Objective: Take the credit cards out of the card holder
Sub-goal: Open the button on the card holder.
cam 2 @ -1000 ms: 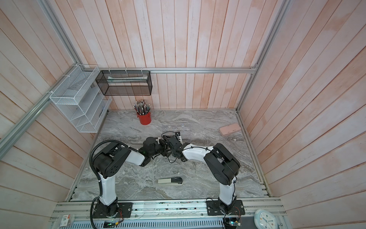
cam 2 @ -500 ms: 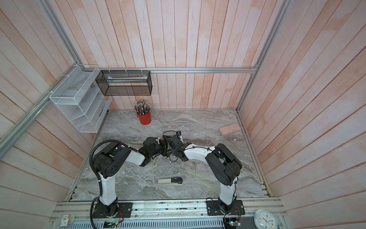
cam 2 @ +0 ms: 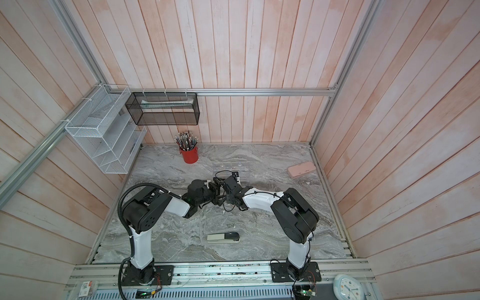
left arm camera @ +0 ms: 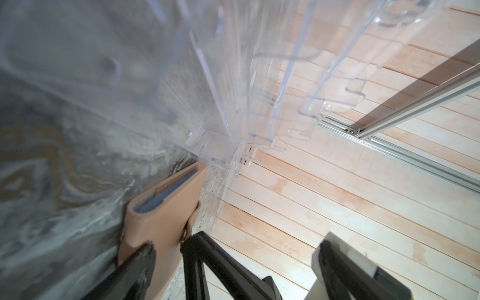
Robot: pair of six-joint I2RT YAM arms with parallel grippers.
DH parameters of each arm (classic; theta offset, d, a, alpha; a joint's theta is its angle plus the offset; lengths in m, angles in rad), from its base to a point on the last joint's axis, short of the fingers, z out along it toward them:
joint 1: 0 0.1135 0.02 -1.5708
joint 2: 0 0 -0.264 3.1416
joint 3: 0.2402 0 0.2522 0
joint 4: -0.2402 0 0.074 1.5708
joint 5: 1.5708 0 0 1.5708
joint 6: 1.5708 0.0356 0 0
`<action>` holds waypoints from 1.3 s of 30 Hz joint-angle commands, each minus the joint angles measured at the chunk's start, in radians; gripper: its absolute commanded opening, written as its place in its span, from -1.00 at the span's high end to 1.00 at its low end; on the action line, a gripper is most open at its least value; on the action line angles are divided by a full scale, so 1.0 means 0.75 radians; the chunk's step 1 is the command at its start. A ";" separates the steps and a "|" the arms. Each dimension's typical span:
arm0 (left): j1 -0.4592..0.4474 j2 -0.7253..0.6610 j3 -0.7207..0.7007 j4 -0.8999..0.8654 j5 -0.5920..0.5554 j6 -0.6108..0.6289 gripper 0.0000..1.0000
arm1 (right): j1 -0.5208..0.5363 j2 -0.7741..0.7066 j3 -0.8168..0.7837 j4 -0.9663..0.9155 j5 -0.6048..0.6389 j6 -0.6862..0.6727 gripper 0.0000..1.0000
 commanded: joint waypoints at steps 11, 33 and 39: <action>0.031 0.091 -0.044 -0.221 -0.092 0.023 -1.00 | -0.121 -0.091 -0.045 -0.108 -0.095 -0.033 1.00; 0.026 0.027 0.068 -0.326 -0.035 0.160 -1.00 | -0.405 -0.198 -0.203 -0.101 -0.286 -0.149 1.00; 0.024 -0.006 0.073 -0.339 0.010 0.208 -1.00 | -0.407 -0.258 -0.220 -0.073 -0.340 -0.144 0.91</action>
